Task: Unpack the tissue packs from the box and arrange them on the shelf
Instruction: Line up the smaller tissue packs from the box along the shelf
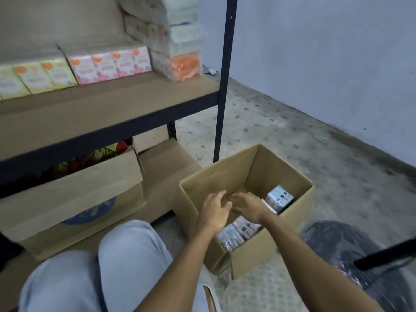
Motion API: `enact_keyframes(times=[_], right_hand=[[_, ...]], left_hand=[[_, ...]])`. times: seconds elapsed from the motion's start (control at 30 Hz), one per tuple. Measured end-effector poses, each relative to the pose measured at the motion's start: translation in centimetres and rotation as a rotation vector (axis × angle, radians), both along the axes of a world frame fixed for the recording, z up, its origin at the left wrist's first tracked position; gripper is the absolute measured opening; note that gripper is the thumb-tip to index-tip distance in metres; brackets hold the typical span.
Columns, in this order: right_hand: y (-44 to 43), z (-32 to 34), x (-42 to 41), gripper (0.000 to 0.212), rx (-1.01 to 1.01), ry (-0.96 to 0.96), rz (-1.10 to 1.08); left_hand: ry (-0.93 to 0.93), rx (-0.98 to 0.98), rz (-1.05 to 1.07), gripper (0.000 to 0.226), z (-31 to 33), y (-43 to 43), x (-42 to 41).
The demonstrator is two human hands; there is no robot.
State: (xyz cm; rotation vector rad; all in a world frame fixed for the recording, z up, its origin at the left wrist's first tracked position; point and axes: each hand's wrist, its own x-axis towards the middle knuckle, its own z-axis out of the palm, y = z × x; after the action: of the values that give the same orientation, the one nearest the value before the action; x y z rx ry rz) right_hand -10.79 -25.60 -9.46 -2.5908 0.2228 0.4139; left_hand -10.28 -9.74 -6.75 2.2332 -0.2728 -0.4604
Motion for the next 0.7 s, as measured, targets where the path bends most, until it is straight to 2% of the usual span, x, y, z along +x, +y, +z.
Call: enact_keyframes(times=[0.33, 0.53, 0.7], right_hand=[[-2.0, -4.7, 1.8, 0.065, -0.087, 0.354, 0.128], [-3.2, -6.1, 2.6, 0.064, -0.166, 0.366, 0.142], [-4.2, -7.1, 2.8, 0.076, -0.242, 0.374, 0.165]], left_hand=[[0.209, 0.288, -0.168, 0.051, -4.6, -2.3, 3.3], [0.324, 0.434, -0.267, 0.058, -6.9, -3.7, 4.0], [0.501, 0.372, -0.221, 0.051, -8.7, -4.9, 4.0]])
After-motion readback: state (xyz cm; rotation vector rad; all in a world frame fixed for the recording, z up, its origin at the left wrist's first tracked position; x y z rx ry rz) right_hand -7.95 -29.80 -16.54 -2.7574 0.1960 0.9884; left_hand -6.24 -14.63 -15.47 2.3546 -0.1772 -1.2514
